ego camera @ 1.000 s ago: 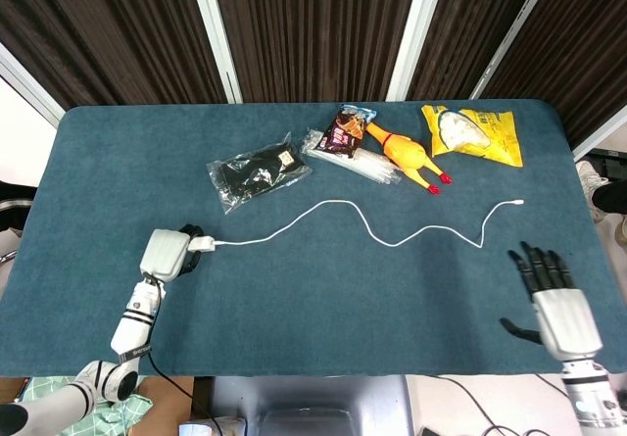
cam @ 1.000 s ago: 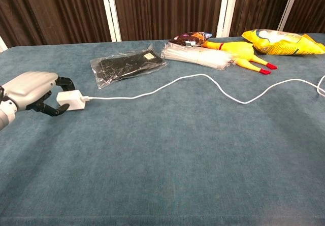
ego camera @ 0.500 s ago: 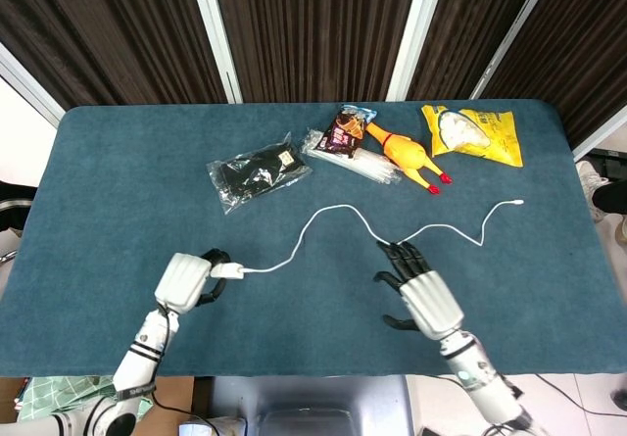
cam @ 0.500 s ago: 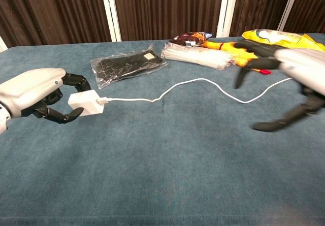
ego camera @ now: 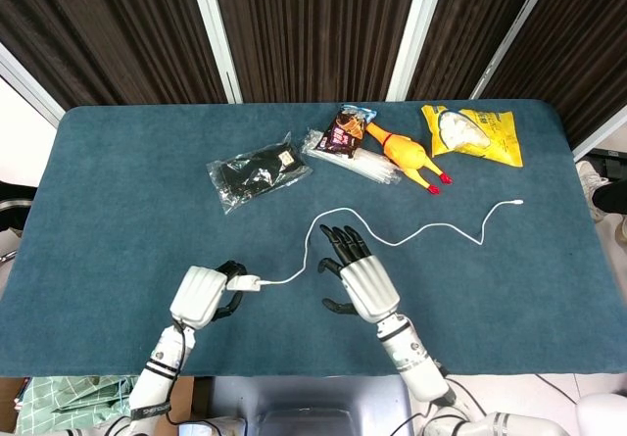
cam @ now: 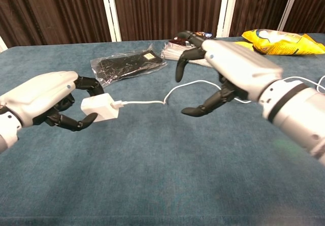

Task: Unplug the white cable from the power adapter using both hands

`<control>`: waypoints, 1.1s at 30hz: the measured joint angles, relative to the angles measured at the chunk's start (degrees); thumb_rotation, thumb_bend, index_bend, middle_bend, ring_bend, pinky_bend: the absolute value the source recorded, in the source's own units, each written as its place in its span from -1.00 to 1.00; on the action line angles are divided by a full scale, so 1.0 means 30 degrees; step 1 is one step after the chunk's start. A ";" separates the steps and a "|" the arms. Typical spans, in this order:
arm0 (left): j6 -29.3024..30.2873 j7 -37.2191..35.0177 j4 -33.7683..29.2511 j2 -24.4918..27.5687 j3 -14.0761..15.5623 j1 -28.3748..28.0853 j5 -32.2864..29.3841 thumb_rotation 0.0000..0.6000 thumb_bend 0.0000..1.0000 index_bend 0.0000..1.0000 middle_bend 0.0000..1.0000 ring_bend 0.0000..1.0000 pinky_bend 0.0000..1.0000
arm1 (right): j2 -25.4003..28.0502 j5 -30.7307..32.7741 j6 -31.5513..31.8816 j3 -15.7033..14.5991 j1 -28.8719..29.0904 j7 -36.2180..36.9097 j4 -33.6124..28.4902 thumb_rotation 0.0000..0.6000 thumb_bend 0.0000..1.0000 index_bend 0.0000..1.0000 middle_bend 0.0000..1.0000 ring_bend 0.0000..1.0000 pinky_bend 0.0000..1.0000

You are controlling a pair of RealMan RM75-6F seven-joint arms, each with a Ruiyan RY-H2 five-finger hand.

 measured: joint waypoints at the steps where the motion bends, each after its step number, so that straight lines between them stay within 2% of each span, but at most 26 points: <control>1: 0.0022 0.0118 -0.0015 -0.0141 -0.0012 -0.0001 -0.0032 1.00 0.30 0.47 0.64 0.95 1.00 | -0.0209 0.0050 -0.0030 0.0025 0.0119 -0.0076 0.0176 1.00 -0.42 0.17 -0.88 -1.00 -1.00; 12: -0.0049 0.1031 -0.0087 -0.1501 -0.0007 -0.0153 -0.0347 1.00 0.30 0.47 0.64 0.95 1.00 | -0.1598 0.0808 -0.0061 0.0247 0.1084 -0.0139 0.1519 1.00 -0.39 0.26 -0.85 -1.00 -1.00; 17: -0.0167 0.1528 -0.0082 -0.2047 -0.0092 -0.0319 -0.0503 1.00 0.30 0.47 0.64 0.95 1.00 | -0.1850 0.1107 -0.0079 0.0237 0.1305 0.0133 0.1838 1.00 -0.29 0.29 -0.84 -1.00 -1.00; 24: -0.0041 0.2490 0.0044 -0.3055 -0.0239 -0.0576 -0.0467 1.00 0.30 0.47 0.64 0.95 1.00 | -0.2002 0.1316 -0.0046 0.0025 0.1508 0.0403 0.1883 1.00 -0.23 0.33 -0.82 -1.00 -1.00; 33: 0.0043 0.2909 0.0288 -0.3262 -0.0589 -0.0745 -0.0618 1.00 0.30 0.47 0.64 0.95 1.00 | -0.1567 0.1392 0.0112 -0.0209 0.1478 0.0678 0.1257 1.00 -0.23 0.33 -0.82 -1.00 -1.00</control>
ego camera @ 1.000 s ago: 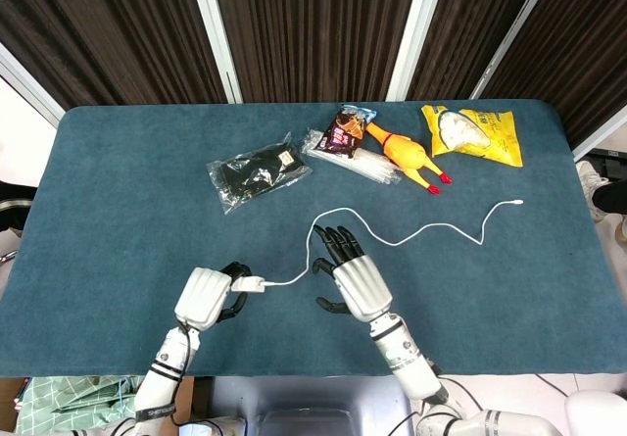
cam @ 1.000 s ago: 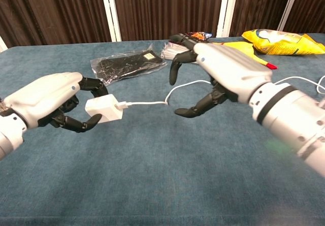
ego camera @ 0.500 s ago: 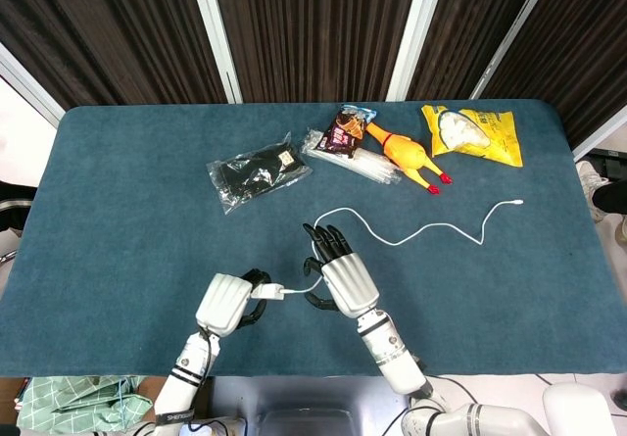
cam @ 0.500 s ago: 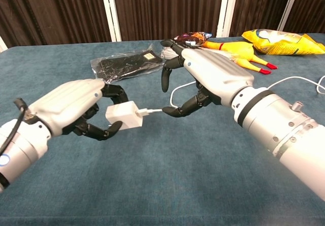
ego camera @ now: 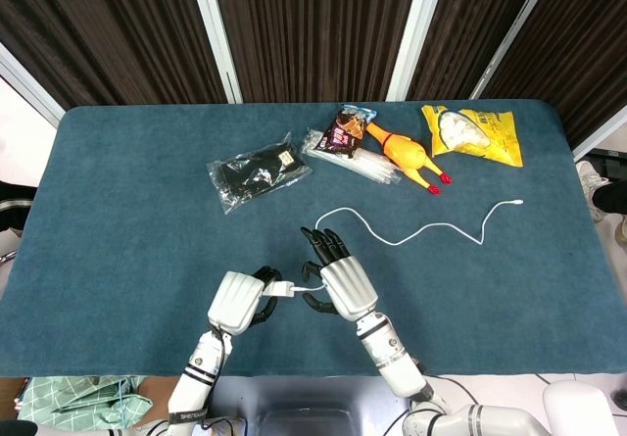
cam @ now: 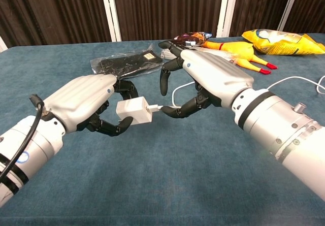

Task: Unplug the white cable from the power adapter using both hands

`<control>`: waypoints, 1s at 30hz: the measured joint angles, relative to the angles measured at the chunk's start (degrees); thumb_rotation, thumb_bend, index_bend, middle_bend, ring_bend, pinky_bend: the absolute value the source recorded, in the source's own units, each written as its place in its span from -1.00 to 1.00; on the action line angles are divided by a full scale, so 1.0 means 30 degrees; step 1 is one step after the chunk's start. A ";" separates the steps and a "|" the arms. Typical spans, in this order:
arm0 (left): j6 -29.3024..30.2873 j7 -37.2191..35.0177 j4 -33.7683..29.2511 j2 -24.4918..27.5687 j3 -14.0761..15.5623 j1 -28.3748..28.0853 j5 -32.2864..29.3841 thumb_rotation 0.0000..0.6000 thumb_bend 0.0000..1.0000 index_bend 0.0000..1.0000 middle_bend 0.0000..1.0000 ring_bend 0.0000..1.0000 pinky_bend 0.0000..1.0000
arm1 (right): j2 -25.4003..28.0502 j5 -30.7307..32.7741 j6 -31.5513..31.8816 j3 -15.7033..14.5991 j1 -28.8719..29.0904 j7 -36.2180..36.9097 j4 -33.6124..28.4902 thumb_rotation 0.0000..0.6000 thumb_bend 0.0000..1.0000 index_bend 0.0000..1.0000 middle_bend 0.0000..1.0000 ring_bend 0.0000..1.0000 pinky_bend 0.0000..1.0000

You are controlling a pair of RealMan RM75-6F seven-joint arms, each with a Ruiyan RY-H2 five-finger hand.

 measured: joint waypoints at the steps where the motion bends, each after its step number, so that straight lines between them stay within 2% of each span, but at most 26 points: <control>1: -0.0018 0.0006 0.0007 0.0015 -0.0018 -0.0010 -0.0026 1.00 0.30 0.47 0.64 0.95 1.00 | 0.0027 0.0005 0.0014 -0.0003 -0.0003 0.0023 -0.0038 1.00 -0.23 0.33 -0.82 -1.00 -1.00; 5: -0.0056 -0.0022 0.0049 0.0098 -0.0186 -0.0079 -0.0129 1.00 0.30 0.47 0.64 0.95 1.00 | 0.0143 0.0109 0.0031 -0.0030 0.0036 0.0016 -0.0127 1.00 -0.23 0.33 -0.82 -1.00 -1.00; 30: 0.0152 0.0419 -0.0472 0.0139 0.0250 -0.0142 0.0335 1.00 0.29 0.47 0.64 0.94 1.00 | -0.0672 0.1016 -0.0177 -0.0147 0.0512 0.0197 0.0642 1.00 -0.18 0.38 -0.78 -1.00 -1.00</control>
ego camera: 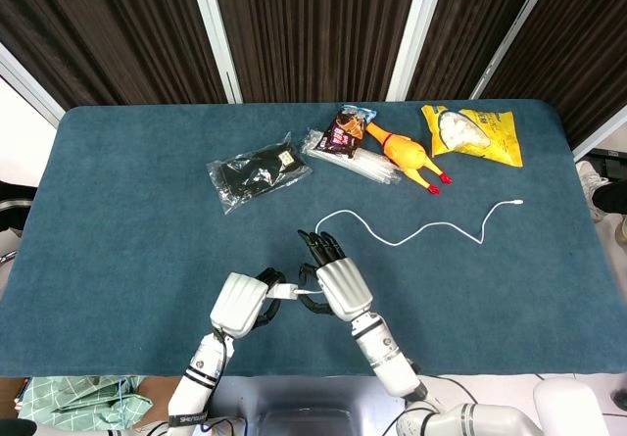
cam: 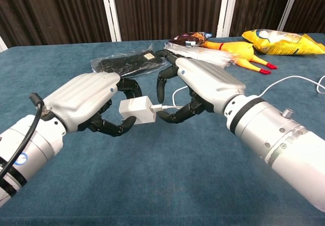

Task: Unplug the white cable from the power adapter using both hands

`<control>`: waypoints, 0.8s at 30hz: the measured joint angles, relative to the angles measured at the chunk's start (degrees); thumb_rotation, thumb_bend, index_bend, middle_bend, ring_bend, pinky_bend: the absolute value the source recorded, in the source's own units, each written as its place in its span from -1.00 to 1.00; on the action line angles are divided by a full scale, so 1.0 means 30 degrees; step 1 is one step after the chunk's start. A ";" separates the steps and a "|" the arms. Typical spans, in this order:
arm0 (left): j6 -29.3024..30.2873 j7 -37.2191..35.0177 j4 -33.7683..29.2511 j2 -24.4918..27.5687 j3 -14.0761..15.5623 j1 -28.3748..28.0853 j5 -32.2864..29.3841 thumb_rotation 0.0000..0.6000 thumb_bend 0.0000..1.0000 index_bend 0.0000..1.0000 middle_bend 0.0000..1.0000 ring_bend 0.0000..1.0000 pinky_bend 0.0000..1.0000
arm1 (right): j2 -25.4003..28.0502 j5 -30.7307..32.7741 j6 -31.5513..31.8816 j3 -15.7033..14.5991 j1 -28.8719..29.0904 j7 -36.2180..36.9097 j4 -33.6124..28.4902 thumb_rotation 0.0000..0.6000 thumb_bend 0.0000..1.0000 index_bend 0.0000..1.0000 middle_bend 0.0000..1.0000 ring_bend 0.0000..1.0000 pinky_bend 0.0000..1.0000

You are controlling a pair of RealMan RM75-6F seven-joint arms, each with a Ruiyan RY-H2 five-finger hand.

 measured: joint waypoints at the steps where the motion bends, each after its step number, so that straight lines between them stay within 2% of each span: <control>1: -0.0013 -0.0007 0.0008 -0.0012 -0.0010 -0.0003 -0.0022 1.00 0.29 0.47 0.64 0.94 1.00 | -0.0013 0.0027 -0.0018 0.0004 0.0013 0.0030 -0.0009 1.00 -0.18 0.38 -0.78 -1.00 -1.00; 16: 0.0089 -0.0112 -0.0158 0.0109 -0.0031 0.0020 0.0095 1.00 0.29 0.47 0.64 0.94 1.00 | -0.0398 0.0355 -0.0083 -0.0012 0.0203 0.0069 0.0149 1.00 -0.05 0.43 -0.74 -1.00 -1.00; 24: 0.0065 -0.0124 -0.0304 0.0166 0.0009 0.0015 0.0144 1.00 0.29 0.47 0.64 0.94 1.00 | -0.0550 0.0406 0.0019 0.0110 0.0287 0.0248 0.0129 1.00 0.05 0.65 -0.64 -1.00 -1.00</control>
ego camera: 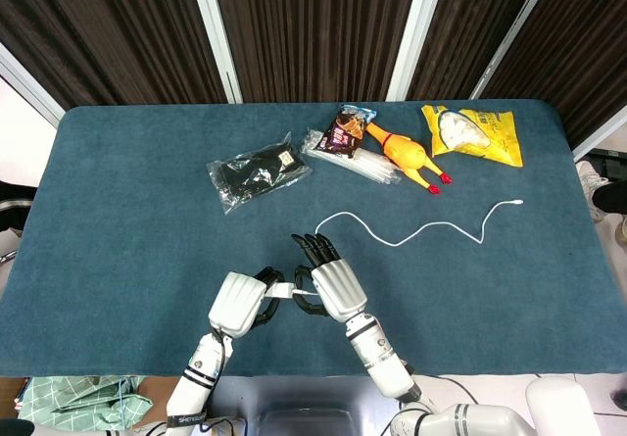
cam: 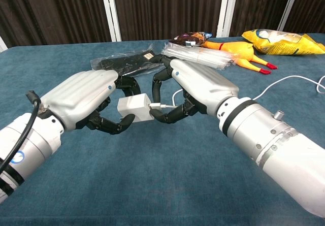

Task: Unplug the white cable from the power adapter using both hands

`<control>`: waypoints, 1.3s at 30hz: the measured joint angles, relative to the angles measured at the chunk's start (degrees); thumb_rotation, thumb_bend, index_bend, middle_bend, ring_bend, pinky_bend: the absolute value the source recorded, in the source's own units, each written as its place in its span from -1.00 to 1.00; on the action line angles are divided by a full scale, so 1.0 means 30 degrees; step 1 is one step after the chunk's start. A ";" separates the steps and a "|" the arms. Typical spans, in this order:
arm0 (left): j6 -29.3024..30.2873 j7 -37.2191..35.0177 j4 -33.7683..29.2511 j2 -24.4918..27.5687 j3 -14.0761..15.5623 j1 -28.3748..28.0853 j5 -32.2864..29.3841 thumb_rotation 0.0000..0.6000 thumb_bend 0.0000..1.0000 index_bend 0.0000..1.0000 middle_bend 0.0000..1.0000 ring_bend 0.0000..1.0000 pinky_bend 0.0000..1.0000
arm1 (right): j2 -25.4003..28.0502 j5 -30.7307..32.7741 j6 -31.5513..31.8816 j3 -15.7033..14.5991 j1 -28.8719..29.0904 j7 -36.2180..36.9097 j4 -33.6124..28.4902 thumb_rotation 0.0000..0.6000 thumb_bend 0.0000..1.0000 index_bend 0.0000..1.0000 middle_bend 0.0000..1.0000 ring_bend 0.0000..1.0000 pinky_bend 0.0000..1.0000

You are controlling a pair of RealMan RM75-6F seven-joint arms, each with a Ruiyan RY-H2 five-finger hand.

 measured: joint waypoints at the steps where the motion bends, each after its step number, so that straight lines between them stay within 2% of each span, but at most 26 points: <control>1: -0.0012 0.0010 0.0004 -0.0006 0.0003 -0.0005 -0.0008 1.00 0.29 0.47 0.64 0.94 1.00 | -0.0016 0.0000 0.0028 0.0024 0.0008 -0.0007 -0.0001 1.00 0.07 0.70 -0.62 -1.00 -1.00; 4: -0.0011 0.0018 -0.0003 0.0007 0.0004 -0.0008 0.0008 1.00 0.28 0.47 0.64 0.94 1.00 | -0.0113 0.0016 0.0171 0.0129 0.0023 0.0029 -0.0022 1.00 0.11 0.77 -0.58 -1.00 -1.00; 17: -0.0452 -0.1013 0.0839 0.0448 0.0143 -0.0316 0.0774 1.00 0.28 0.47 0.65 0.94 1.00 | 0.0576 0.0341 0.0047 0.0016 0.0045 -0.1023 -0.0950 1.00 0.16 0.77 -0.58 -1.00 -1.00; 29: -0.0738 -0.1248 0.1456 0.0673 -0.0128 -0.0528 0.0691 1.00 0.28 0.47 0.65 0.94 1.00 | 0.1735 0.0404 0.0164 0.0019 -0.0153 -0.0757 -0.1508 1.00 0.17 0.79 -0.57 -1.00 -1.00; 35: -0.0929 -0.1416 0.2143 0.1114 -0.0429 -0.0712 0.0570 1.00 0.25 0.47 0.65 0.94 1.00 | 0.2503 0.0522 0.0125 0.0090 -0.0248 -0.0477 -0.1352 1.00 0.17 0.80 -0.56 -1.00 -1.00; 39: -0.1195 -0.1700 0.3429 0.1551 -0.0688 -0.0851 0.0379 1.00 0.22 0.47 0.64 0.94 1.00 | 0.2827 0.0665 -0.0007 0.0110 -0.0282 -0.0284 -0.0561 1.00 0.17 0.80 -0.56 -1.00 -1.00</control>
